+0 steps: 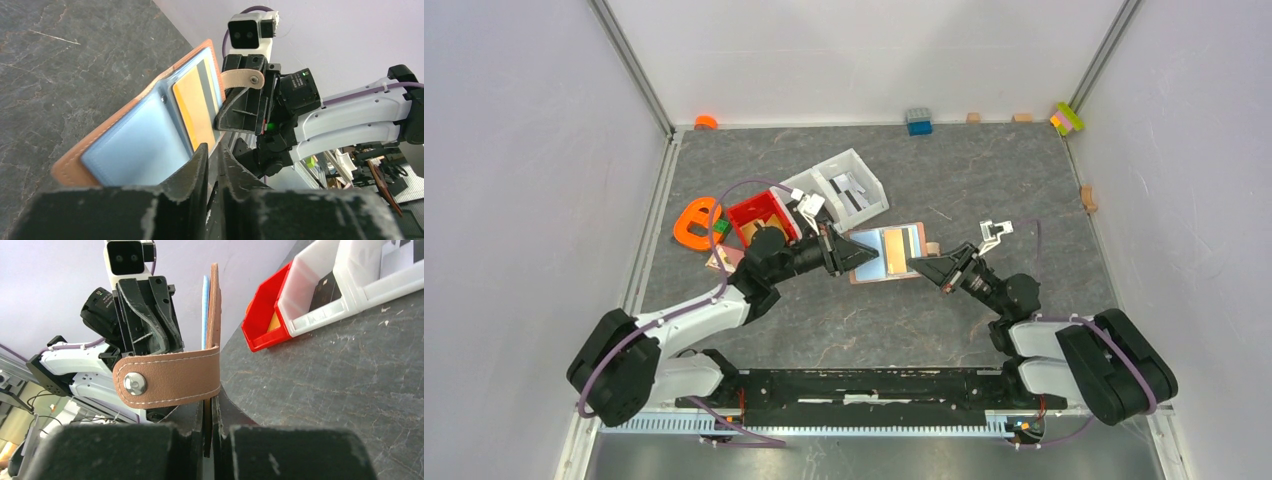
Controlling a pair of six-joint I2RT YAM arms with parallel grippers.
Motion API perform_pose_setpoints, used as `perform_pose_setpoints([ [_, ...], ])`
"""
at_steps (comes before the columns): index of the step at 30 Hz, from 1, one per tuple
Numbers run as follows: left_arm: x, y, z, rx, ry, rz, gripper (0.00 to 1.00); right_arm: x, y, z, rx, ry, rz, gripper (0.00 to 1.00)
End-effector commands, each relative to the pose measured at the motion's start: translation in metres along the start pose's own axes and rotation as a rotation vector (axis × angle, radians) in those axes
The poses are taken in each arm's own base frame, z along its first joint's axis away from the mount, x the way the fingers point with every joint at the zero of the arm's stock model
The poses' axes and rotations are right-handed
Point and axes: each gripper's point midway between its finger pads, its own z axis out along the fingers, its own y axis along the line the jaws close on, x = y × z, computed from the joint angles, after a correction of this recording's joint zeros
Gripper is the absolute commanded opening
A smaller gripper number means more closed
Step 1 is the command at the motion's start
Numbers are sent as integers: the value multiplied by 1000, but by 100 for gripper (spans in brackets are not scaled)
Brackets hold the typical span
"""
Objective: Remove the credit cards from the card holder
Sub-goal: Remove the credit card from the card holder.
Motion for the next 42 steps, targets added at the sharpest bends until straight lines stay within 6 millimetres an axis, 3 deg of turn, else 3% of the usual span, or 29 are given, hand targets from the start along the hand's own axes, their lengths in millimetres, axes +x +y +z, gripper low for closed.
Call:
perform_pose_setpoints([
  [1,-7,-9,8,54,8,40,24,-29,65,-2,-271,-111,-147,5],
  [9,0,-1,13,31,37,12,48,-28,77,-1,-321,-101,-161,4],
  [11,0,-2,13,44,39,13,48,-27,77,0,-325,-94,-162,3],
  [21,6,-10,20,109,82,-25,31,-15,84,9,-363,-32,-167,2],
  [27,0,-26,15,185,50,-8,14,-12,73,14,-318,-15,-168,2],
  [33,-2,-44,11,279,43,-10,18,-10,65,18,-291,1,-154,2],
  [39,0,-41,12,268,48,-15,21,-9,66,18,-298,2,-148,2],
  [42,0,-34,14,231,57,-15,13,-10,67,17,-301,1,-148,7],
])
